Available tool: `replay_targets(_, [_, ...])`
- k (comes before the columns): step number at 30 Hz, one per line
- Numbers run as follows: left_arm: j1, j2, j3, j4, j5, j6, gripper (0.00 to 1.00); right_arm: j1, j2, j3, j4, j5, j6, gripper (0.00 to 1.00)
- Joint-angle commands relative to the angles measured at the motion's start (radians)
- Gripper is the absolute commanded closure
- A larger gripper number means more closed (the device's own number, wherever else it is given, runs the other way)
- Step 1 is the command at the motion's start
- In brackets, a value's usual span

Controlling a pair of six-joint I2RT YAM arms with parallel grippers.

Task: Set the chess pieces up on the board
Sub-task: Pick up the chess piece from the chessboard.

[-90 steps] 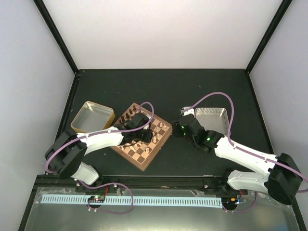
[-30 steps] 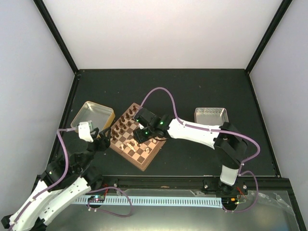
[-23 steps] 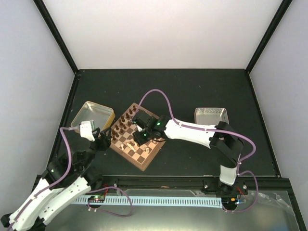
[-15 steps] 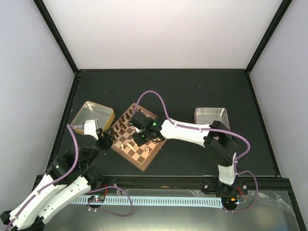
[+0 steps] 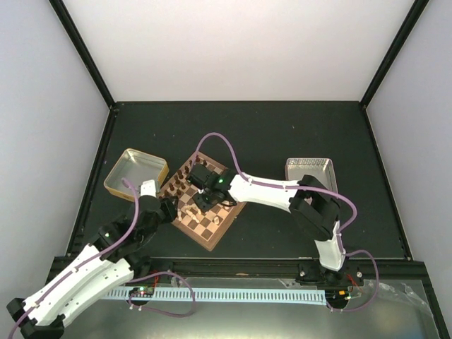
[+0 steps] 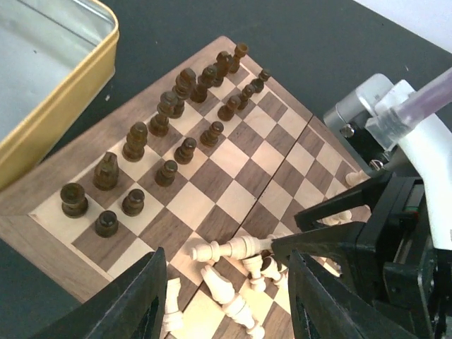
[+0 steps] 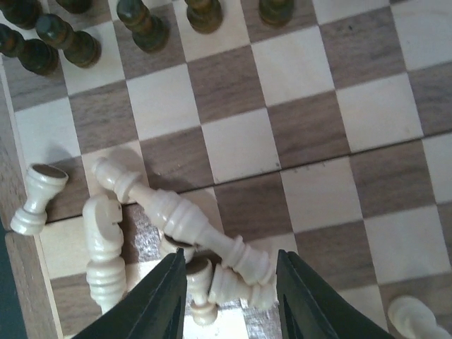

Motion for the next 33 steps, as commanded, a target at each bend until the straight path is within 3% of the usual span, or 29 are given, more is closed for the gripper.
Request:
replay_targets(1, [0.039, 0.034, -0.031, 0.087, 0.096, -0.049, 0.52, 0.002, 0.041, 0.064, 0.021, -0.013, -0.09, 0.63])
replay_targets(13, [0.272, 0.129, -0.165, 0.247, 0.415, -0.055, 0.61, -0.014, 0.091, 0.112, 0.039, -0.151, -0.273, 0.63])
replay_targets(21, [0.322, 0.176, -0.196, 0.288, 0.464, -0.048, 0.68, -0.034, 0.114, 0.1, 0.042, -0.17, -0.326, 0.68])
replay_targets(33, [0.337, 0.218, -0.198, 0.32, 0.478, -0.035, 0.68, -0.048, 0.142, 0.102, 0.048, -0.154, -0.361, 0.76])
